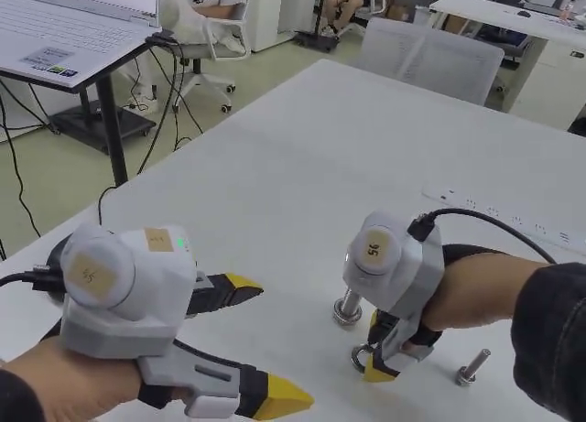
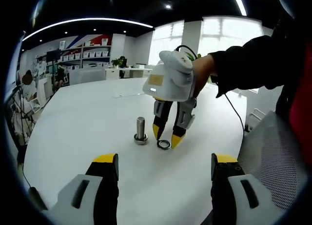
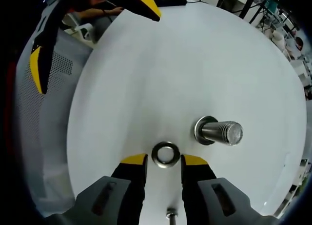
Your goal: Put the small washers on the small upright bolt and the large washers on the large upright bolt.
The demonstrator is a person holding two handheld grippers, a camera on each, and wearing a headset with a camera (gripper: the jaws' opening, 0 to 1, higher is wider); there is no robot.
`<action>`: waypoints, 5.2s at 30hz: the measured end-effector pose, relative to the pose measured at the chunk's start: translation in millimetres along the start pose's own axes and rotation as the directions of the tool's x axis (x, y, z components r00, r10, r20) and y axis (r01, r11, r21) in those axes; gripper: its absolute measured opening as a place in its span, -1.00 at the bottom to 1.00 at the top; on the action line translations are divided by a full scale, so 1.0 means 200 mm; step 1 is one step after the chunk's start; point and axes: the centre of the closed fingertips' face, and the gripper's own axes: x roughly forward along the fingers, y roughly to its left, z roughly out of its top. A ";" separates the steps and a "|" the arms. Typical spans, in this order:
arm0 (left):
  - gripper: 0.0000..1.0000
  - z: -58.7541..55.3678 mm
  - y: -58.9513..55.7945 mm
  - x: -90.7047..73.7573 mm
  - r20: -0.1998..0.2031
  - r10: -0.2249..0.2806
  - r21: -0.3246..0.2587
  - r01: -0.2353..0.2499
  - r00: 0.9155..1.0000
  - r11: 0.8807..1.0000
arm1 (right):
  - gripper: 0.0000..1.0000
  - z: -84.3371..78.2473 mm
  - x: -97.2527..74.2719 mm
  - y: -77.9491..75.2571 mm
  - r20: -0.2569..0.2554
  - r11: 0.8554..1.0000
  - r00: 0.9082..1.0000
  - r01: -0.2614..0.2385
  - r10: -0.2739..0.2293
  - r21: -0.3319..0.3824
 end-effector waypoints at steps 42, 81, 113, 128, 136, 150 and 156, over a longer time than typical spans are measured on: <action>0.53 0.00 -0.01 0.00 -0.004 -0.006 -0.002 0.006 1.000 1.000 | -0.53 0.02 -0.01 0.00 0.011 1.000 1.000 0.011 -0.011 -0.010; 0.53 0.02 -0.02 0.03 0.008 -0.028 0.012 0.028 1.000 1.000 | -0.53 -0.04 -0.41 -0.07 0.006 0.995 0.995 0.095 -0.095 0.006; 0.53 0.01 0.00 0.02 0.004 -0.015 -0.002 0.015 1.000 1.000 | -0.53 0.20 -0.52 -0.23 0.042 0.986 0.990 0.139 -0.136 -0.088; 0.53 -0.01 0.02 0.00 -0.001 0.003 -0.015 -0.003 1.000 1.000 | -0.53 0.21 -0.42 -0.27 0.015 0.988 0.994 0.110 -0.109 -0.104; 0.53 -0.02 0.03 -0.01 -0.003 0.019 -0.025 -0.019 1.000 1.000 | -0.53 0.20 -0.36 -0.26 0.000 0.990 0.996 0.092 -0.092 -0.110; 0.52 -0.04 0.04 -0.01 -0.009 0.026 -0.033 -0.027 1.000 0.999 | -0.53 0.19 -0.30 -0.25 -0.005 0.992 0.997 0.074 -0.074 -0.105; 0.52 -0.05 0.04 -0.02 -0.011 0.028 -0.037 -0.028 1.000 0.999 | -0.53 0.19 -0.27 -0.24 -0.007 0.992 0.997 0.070 -0.071 -0.103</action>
